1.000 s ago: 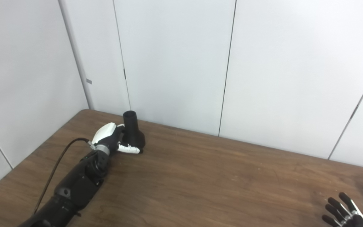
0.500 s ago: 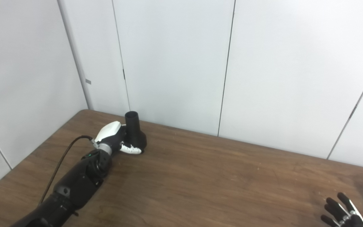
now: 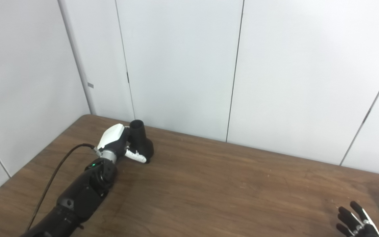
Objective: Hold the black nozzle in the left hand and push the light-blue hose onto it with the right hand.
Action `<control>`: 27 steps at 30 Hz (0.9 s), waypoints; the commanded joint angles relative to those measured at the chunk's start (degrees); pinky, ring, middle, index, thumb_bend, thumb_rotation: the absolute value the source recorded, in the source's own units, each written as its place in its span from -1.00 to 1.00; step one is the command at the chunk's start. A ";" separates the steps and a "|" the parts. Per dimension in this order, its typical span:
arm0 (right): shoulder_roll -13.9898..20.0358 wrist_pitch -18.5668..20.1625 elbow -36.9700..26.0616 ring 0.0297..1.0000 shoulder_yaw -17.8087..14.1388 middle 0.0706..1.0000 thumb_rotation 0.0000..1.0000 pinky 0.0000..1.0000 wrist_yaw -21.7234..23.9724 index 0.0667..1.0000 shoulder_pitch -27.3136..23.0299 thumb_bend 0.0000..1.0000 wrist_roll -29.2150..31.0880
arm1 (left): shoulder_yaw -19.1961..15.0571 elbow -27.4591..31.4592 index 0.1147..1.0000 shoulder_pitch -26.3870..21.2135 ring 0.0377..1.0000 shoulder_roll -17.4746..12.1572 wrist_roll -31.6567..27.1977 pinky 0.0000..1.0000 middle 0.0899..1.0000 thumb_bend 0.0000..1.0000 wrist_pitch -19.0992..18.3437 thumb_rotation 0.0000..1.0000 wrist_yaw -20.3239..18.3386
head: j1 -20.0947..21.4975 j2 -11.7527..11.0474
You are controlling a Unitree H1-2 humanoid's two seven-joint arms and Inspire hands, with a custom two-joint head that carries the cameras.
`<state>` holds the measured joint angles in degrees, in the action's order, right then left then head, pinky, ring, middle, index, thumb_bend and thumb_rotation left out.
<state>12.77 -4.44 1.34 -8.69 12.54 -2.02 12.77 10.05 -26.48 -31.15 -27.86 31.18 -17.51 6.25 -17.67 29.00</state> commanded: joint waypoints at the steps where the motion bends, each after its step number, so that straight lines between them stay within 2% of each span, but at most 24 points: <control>1: -1.58 0.22 0.95 0.80 0.78 0.73 0.82 0.73 -0.50 0.88 2.59 0.20 0.21 | 0.33 1.29 -0.21 -0.34 0.37 -0.15 0.76 0.98 -0.06 0.04 0.20 -1.00 -0.29 | 0.27 0.13; 9: -2.08 0.79 -0.07 0.81 1.12 0.73 0.83 0.73 -0.72 0.87 2.79 0.22 -0.01 | 0.77 10.57 -0.20 2.42 0.35 0.39 0.74 0.99 -0.07 0.04 -2.03 -1.00 -4.06 | 2.10 0.56; 14: -2.78 1.25 -1.05 0.81 1.36 0.71 0.84 0.75 -1.26 0.87 2.82 0.22 -0.65 | 2.16 16.51 -0.21 4.19 0.33 1.29 1.91 1.00 -0.04 0.04 -2.56 -1.00 -6.43 | 3.64 0.86; 17: -3.21 1.69 -2.03 0.82 1.60 0.70 0.84 0.76 -1.69 0.88 2.93 0.19 -1.14 | 2.93 19.33 -0.17 5.05 0.31 1.70 2.09 1.00 -0.10 0.05 -2.56 -1.00 -8.01 | 4.13 1.03; 20: -3.54 2.00 -2.98 0.82 1.95 0.71 0.84 0.77 -2.30 0.88 2.96 0.14 -1.62 | 4.25 22.56 -0.14 6.11 0.28 2.78 1.51 1.00 -0.16 0.05 -2.08 -1.00 -10.68 | 5.17 1.33; 24: -4.12 2.72 -4.42 0.85 2.59 0.72 0.84 0.78 -3.01 0.89 3.05 0.13 -2.18 | 4.96 25.55 -0.16 7.38 0.28 4.10 0.64 0.98 -0.12 0.05 -2.45 -1.00 -13.59 | 7.24 1.93; 27: -4.40 3.37 -5.45 0.85 2.67 0.73 0.85 0.78 -3.32 0.89 3.22 0.12 -2.11 | 7.19 28.01 -0.17 9.50 0.31 6.17 1.20 0.91 -0.10 0.05 -2.77 -1.00 -15.59 | 7.99 1.80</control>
<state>9.48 -0.71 -3.94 -6.53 9.75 0.27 10.30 15.97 -0.67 -21.64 -22.80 32.18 -21.23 -7.66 -9.67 30.76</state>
